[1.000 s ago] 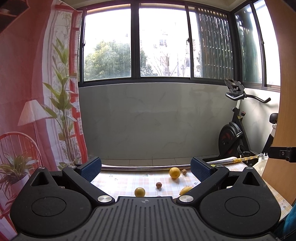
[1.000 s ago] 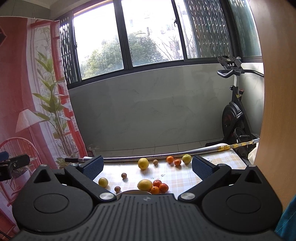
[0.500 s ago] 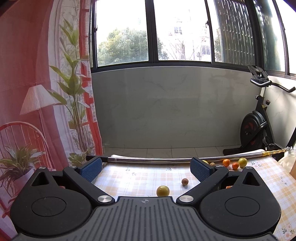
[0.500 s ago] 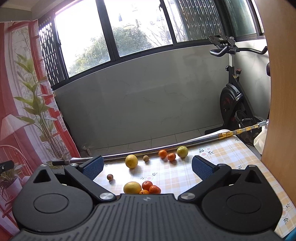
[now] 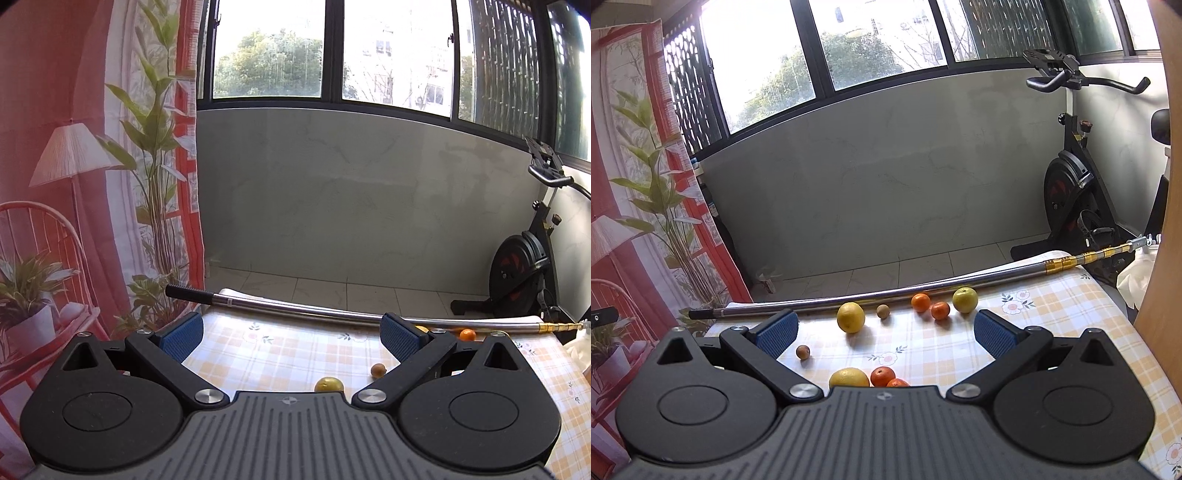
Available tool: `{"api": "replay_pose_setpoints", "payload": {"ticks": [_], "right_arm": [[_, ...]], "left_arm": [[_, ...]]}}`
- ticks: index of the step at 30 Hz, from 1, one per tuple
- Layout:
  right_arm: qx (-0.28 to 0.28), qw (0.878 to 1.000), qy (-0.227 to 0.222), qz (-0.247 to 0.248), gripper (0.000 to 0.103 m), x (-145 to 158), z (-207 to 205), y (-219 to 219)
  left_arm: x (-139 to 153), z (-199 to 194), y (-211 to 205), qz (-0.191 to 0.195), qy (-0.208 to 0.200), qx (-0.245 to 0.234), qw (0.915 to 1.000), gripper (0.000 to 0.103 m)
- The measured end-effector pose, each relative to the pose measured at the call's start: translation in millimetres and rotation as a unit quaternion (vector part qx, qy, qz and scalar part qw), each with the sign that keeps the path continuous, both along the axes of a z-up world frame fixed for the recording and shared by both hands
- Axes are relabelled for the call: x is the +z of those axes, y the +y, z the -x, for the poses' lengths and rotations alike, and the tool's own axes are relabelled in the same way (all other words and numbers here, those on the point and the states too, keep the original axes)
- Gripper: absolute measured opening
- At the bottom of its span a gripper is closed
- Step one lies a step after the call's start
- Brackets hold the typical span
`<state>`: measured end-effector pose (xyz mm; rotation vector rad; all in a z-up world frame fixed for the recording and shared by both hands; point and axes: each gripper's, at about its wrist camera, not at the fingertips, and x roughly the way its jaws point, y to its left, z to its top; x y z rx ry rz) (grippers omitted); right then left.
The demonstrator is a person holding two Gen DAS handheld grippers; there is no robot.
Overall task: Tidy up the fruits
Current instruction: 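Move both tools down toward the fruits on the table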
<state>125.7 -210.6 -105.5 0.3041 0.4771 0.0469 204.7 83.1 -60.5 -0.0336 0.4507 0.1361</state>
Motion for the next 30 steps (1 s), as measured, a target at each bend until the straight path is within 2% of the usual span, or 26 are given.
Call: {"api": "replay_pose_setpoints", "payload": {"ticks": [5, 11, 16, 23, 30], "right_arm": [[-0.011, 1.000, 0.002, 0.010, 0.103, 2.9, -14.8, -6.6], [-0.026, 0.998, 0.009, 0.056, 0.103, 1.1, -31.8, -7.3], [-0.028, 0.996, 0.029, 0.075, 0.103, -5.1, -49.6, -7.8], [-0.022, 0.997, 0.036, 0.067, 0.103, -16.0, -64.7, -12.2], [-0.003, 0.997, 0.047, 0.056, 0.102, -32.5, -66.1, -7.6]], "left_arm": [[0.9, -17.1, 2.2, 0.001, -0.011, 0.008, 0.9999, 0.103], [-10.7, -27.6, 9.9, 0.055, -0.050, 0.023, 0.9970, 0.103], [-19.0, -47.2, 3.4, 0.031, -0.024, 0.019, 0.9990, 0.103], [-38.5, -73.4, 4.7, 0.023, 0.032, -0.006, 0.9992, 0.103], [-59.0, -81.3, 6.2, 0.009, 0.066, -0.022, 0.9976, 0.103]]}}
